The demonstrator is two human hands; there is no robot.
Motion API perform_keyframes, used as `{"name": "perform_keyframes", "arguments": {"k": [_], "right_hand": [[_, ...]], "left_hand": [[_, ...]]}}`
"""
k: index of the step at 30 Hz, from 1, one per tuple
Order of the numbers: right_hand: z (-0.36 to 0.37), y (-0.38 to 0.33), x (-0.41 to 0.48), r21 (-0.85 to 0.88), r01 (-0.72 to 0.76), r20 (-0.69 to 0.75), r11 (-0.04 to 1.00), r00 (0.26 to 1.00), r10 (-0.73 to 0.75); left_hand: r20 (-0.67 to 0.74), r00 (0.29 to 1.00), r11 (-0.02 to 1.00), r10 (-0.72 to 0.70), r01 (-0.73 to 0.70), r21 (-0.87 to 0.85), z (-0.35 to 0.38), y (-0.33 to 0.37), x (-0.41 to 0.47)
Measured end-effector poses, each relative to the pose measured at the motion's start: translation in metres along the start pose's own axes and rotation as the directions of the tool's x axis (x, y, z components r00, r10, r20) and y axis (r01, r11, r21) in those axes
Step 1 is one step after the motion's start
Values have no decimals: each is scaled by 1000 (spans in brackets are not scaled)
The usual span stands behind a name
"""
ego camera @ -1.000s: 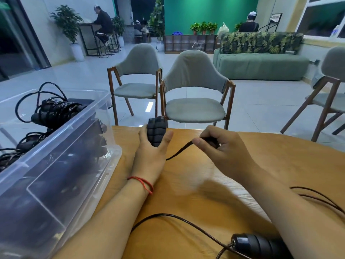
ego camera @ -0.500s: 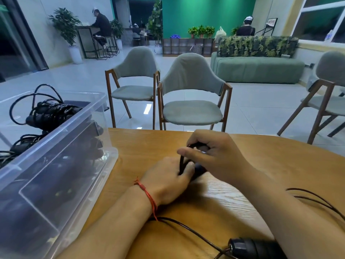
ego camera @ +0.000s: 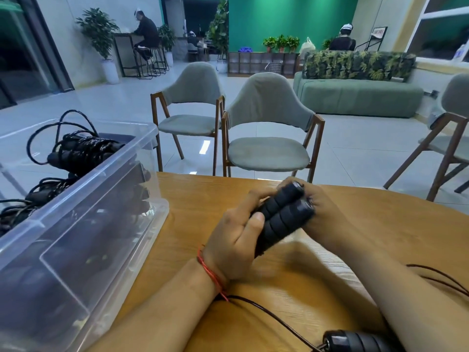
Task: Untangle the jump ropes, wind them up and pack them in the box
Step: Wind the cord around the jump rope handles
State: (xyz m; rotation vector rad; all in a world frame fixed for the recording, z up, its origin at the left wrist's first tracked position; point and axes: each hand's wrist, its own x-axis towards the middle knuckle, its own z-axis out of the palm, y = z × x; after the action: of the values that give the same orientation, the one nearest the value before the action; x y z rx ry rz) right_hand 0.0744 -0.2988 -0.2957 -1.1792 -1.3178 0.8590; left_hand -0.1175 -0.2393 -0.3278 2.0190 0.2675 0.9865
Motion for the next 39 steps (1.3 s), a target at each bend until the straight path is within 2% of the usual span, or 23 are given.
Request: {"name": "perform_keyframes", "arguments": {"k": [2, 5, 7, 10, 12, 15, 18, 20, 22, 27, 30, 32, 33, 35, 37, 39], "right_hand": [[13, 5, -1, -81, 33, -9, 996, 999, -34], [25, 9, -4, -356, 97, -9, 929, 994, -107], [30, 8, -3, -542, 80, -32, 836, 993, -116], [32, 11, -7, -752, 89, 31, 653, 994, -100], [33, 12, -10, -798, 88, 52, 596, 996, -77], [36, 14, -8, -824, 44, 23, 565, 999, -43], [42, 17, -6, -863, -5, 7, 506, 1000, 22], [48, 18, -8, -861, -50, 7, 506, 994, 110], [49, 18, -11, -853, -64, 5, 518, 991, 131], [47, 12, -15, -834, -49, 18, 550, 993, 116], [44, 4, -16, -843, -38, 69, 536, 982, 178], [39, 2, -18, -847, 28, 144, 531, 974, 178], [36, 2, -19, -830, 71, 186, 553, 970, 154], [34, 2, -22, -723, 143, 242, 676, 969, 53], [33, 0, -23, -558, 190, 223, 808, 972, -74], [33, -2, -22, -492, 253, 201, 833, 964, -174]], "left_hand": [[-123, 988, 989, -90, 73, -130, 0, 1, 1], [-212, 950, 910, -231, 133, -393, 0, 5, 5], [-204, 932, 867, -300, 177, -467, -3, 4, 8], [-192, 894, 815, -406, 259, -519, -8, -4, 9], [-197, 862, 798, -467, 315, -514, -10, -9, 10], [-184, 830, 781, -526, 386, -492, -13, -14, 10], [-172, 825, 770, -538, 398, -499, -14, -14, 11], [-170, 834, 777, -525, 387, -496, -14, -13, 12], [-177, 833, 793, -525, 403, -458, -15, -13, 13], [-292, 679, 706, -673, 473, -527, -24, -20, 15], [-488, 571, 751, -660, 478, -456, -33, -27, 14], [-640, 506, 790, -578, 544, -283, -41, -32, 14], [-693, 503, 786, -517, 599, -152, -45, -35, 13], [-723, 557, 755, -408, 651, 75, -47, -38, 11], [-692, 650, 745, -314, 620, 245, -45, -37, 8], [-611, 753, 746, -246, 550, 377, -40, -36, 7]]}}
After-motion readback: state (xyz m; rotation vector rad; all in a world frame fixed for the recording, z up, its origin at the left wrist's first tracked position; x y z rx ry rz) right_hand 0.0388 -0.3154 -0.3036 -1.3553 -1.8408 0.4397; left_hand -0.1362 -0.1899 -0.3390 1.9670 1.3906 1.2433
